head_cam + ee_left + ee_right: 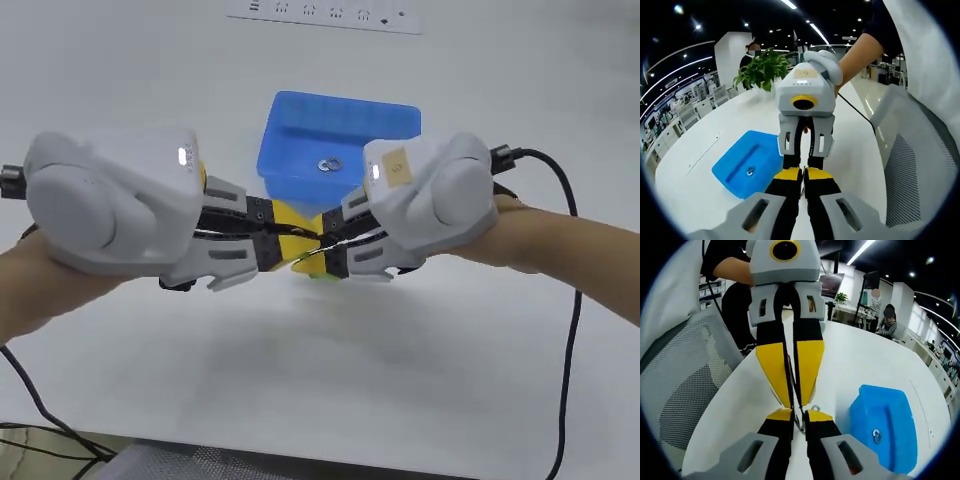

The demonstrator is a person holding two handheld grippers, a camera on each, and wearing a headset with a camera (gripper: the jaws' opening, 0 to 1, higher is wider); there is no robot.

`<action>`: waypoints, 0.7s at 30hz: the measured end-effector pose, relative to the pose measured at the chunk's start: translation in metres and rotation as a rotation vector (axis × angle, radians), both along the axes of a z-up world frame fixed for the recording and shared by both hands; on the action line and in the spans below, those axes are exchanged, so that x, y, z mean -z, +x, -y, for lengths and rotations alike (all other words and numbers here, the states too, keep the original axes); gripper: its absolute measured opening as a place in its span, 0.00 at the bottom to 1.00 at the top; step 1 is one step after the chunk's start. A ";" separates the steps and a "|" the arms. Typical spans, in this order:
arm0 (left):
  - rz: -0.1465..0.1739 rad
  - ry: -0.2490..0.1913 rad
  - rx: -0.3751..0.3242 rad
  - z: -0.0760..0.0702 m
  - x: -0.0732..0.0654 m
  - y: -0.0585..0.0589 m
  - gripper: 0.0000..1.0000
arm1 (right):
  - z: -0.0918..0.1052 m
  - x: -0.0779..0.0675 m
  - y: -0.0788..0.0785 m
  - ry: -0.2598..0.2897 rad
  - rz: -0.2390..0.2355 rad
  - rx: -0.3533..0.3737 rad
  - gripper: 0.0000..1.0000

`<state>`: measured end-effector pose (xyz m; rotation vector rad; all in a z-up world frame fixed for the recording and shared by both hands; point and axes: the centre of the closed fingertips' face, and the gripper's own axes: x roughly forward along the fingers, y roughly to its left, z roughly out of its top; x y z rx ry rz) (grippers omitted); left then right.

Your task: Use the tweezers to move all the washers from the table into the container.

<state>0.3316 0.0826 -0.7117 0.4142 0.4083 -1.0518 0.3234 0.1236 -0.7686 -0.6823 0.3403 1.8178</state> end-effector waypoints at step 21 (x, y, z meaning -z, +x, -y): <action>0.002 -0.071 -0.094 -0.018 -0.019 -0.006 0.30 | 0.003 -0.011 -0.002 0.033 -0.049 0.058 0.09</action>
